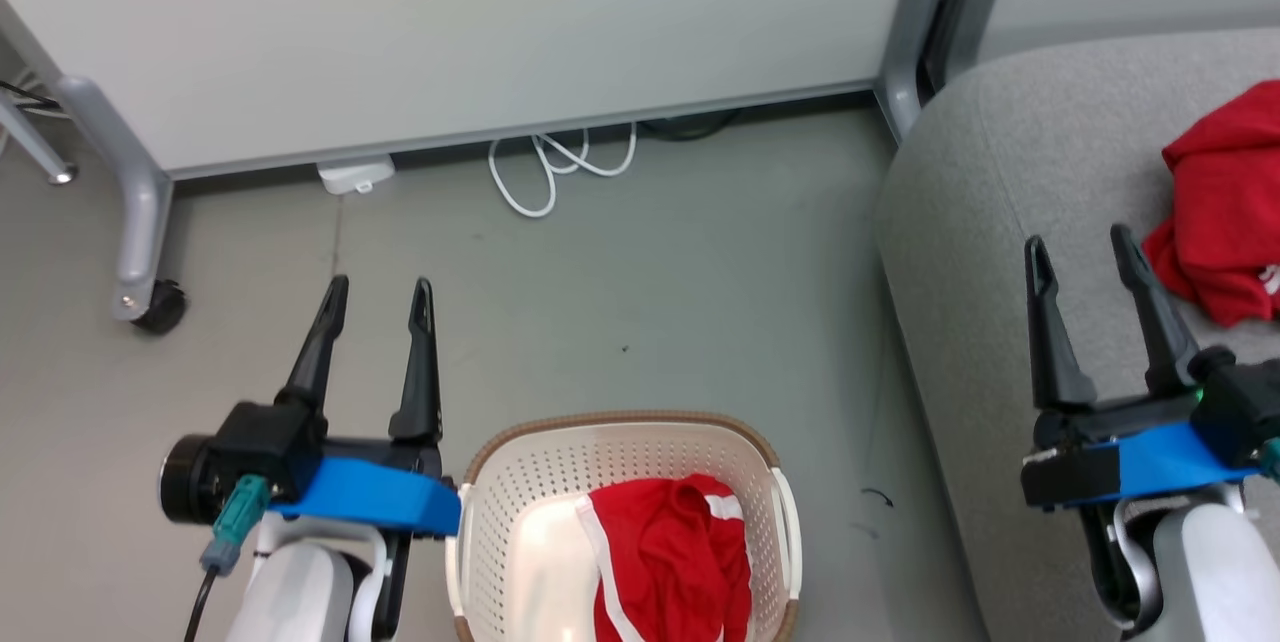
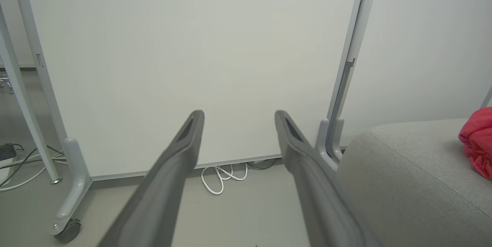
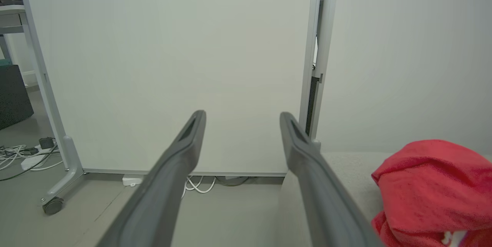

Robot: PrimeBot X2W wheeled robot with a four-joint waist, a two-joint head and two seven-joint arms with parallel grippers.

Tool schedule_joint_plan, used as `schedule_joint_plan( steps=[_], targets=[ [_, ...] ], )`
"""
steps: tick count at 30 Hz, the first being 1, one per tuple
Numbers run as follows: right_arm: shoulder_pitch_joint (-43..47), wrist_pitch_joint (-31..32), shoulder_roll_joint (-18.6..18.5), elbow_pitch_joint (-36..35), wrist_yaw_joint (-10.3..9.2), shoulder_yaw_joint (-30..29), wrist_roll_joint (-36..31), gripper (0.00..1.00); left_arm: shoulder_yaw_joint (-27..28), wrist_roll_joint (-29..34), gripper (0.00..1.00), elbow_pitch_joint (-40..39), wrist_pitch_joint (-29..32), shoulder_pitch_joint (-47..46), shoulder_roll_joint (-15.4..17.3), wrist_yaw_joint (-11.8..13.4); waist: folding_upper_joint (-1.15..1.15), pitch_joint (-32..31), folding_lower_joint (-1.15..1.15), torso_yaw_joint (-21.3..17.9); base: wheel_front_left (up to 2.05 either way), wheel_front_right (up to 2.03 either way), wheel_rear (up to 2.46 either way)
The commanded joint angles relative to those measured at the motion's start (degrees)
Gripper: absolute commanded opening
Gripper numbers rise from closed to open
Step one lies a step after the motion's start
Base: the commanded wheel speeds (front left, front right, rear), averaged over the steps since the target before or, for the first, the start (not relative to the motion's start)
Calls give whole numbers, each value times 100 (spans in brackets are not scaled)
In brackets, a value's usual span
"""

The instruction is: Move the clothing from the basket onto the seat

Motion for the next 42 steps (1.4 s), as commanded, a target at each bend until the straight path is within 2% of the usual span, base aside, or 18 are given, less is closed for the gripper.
schedule_joint_plan(
  steps=[1,9,22,42],
  targets=[
    [154,-3,41,28,2,-19,3,100,78,60,100,-23,-15,146,-22,-38,0,-185,1,142,0,0,0],
    [758,-3,231,30,2,-102,-24,100,379,270,100,-35,-15,624,-193,-231,0,-510,1,306,0,0,0],
    [1451,-3,413,-80,2,-140,13,100,604,488,100,-134,-15,968,-352,-394,0,-726,1,284,0,0,0],
    [1373,-3,440,-36,2,-98,119,100,681,610,100,-29,-15,868,-432,-487,0,-710,1,288,0,0,0]
  ],
)
